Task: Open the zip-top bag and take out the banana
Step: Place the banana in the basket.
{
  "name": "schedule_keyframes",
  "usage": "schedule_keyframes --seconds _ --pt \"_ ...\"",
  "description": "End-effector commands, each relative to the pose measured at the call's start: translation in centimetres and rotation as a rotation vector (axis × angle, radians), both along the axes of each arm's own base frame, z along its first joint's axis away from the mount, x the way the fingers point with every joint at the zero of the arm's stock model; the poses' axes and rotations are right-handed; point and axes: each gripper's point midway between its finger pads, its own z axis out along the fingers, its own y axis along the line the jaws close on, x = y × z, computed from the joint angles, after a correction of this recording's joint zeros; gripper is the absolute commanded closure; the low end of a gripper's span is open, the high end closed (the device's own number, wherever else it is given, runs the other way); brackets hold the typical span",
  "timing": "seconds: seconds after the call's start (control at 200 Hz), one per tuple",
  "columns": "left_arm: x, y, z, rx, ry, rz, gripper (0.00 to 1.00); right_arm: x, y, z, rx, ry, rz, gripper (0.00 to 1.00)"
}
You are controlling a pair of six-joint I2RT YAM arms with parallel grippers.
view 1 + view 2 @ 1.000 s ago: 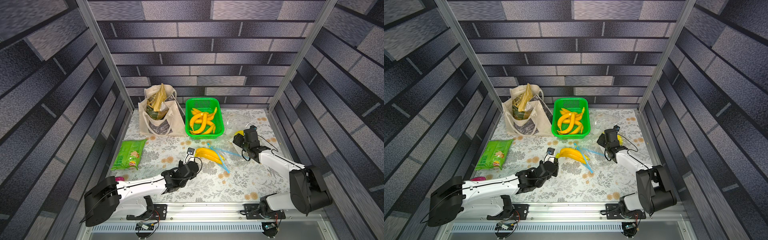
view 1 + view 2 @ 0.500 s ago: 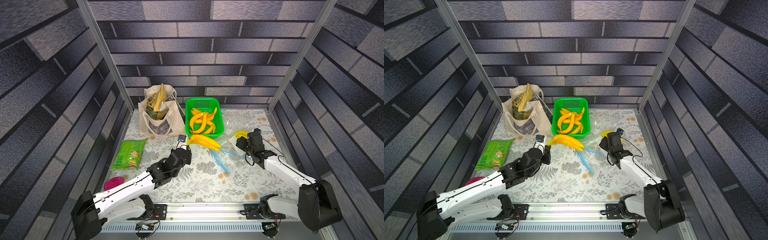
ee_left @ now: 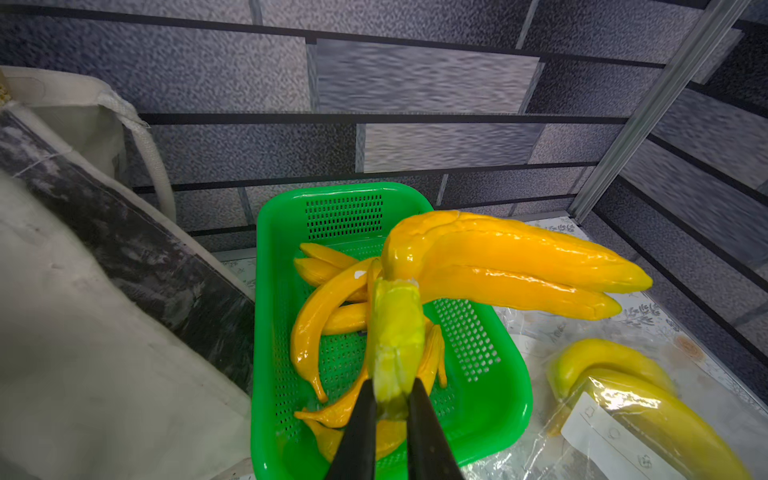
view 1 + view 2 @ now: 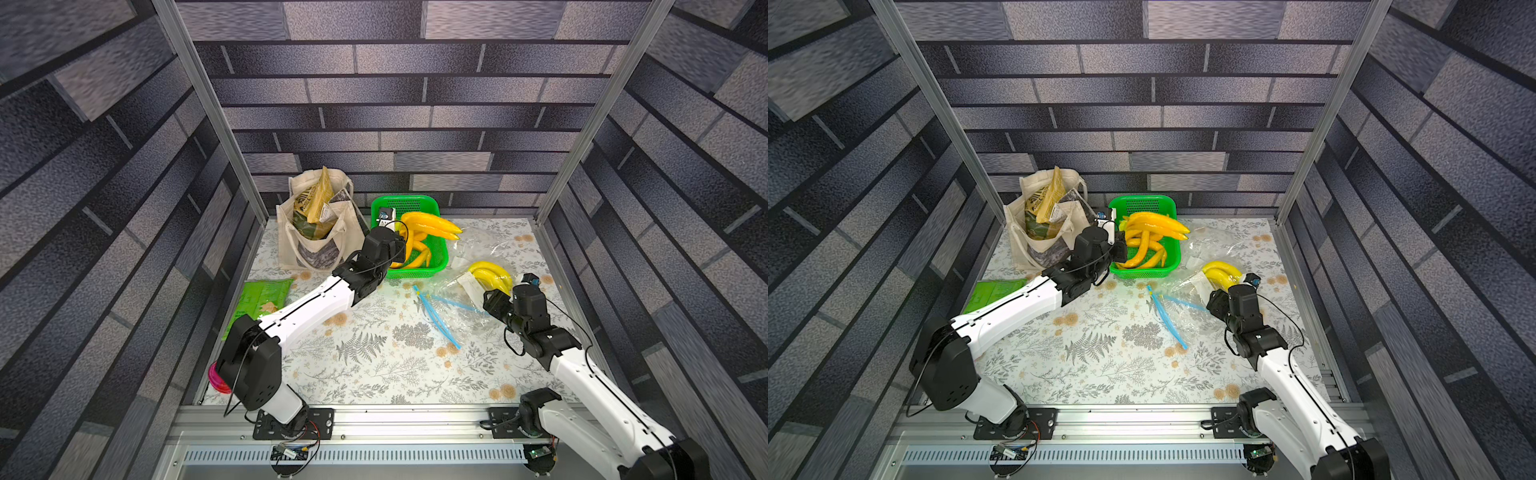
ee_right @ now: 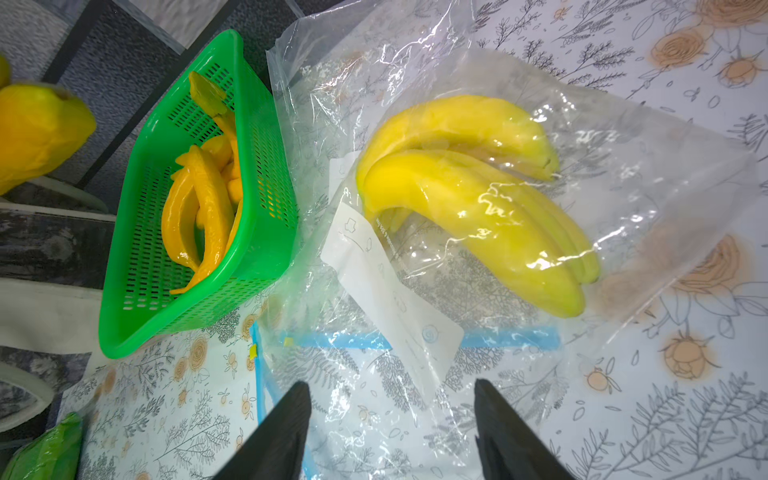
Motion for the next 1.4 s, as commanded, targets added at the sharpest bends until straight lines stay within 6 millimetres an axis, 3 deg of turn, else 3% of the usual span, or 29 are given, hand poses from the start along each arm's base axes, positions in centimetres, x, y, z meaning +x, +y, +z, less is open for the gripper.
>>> schedule_keyframes --seconds 0.0,0.14,0.27,0.386,0.471,0.616,0.676,0.766,0.877,1.037,1.182,1.207,1.232,1.397 --pt "4.6 0.5 0.3 -0.023 -0.035 0.043 0.87 -2.1 -0.3 -1.6 -0.007 0.055 0.012 0.35" --pt "9.3 2.1 -2.7 -0.062 0.009 0.12 0.88 -3.2 -0.6 -2.1 -0.016 0.076 0.015 0.34" --pt "11.0 2.7 -6.3 -0.063 0.073 0.139 0.82 -4.1 -1.4 -2.4 -0.049 0.092 -0.003 0.33" --pt "10.4 2.3 -9.0 -0.042 0.121 0.124 0.75 -4.7 -2.6 -2.1 -0.096 0.092 -0.036 0.31" --pt "9.3 1.6 -9.7 -0.034 0.135 0.094 0.71 -4.8 -3.5 -1.9 -0.139 0.094 -0.067 0.3" --pt "6.5 -0.1 -8.6 0.038 0.127 0.044 0.47 -3.9 -4.1 -0.6 -0.195 0.097 -0.083 0.28" --pt "4.8 -0.7 -7.7 0.057 0.107 0.024 0.44 -3.2 -4.2 -0.1 -0.217 0.102 -0.095 0.27" --pt "2.4 -0.8 -6.5 0.082 0.086 0.019 0.4 -1.7 -4.3 1.0 -0.25 0.105 -0.105 0.26" --pt "-1.0 -0.5 -6.4 0.051 0.084 -0.006 0.37 0.9 -4.6 2.5 -0.267 0.107 -0.121 0.22" --pt "-4.9 -1.3 -9.1 0.038 0.13 -0.061 0.35 5.6 -6.3 3.3 -0.235 0.148 -0.13 0.19" --pt "-5.1 -2.9 -11.0 -0.016 0.17 -0.109 0.33 10.0 -7.8 2.3 -0.252 0.204 -0.108 0.17" --pt "-5.0 -3.3 -11.1 -0.022 0.172 -0.12 0.33 10.6 -8.0 1.7 -0.253 0.223 -0.106 0.17" --pt "-4.8 -3.7 -11.0 -0.025 0.171 -0.13 0.33 11.9 -8.2 2.5 -0.25 0.204 -0.109 0.17" --pt "-4.0 -4.0 -10.5 -0.026 0.135 -0.133 0.3 16.7 -8.3 -0.1 -0.202 0.247 -0.041 0.15"
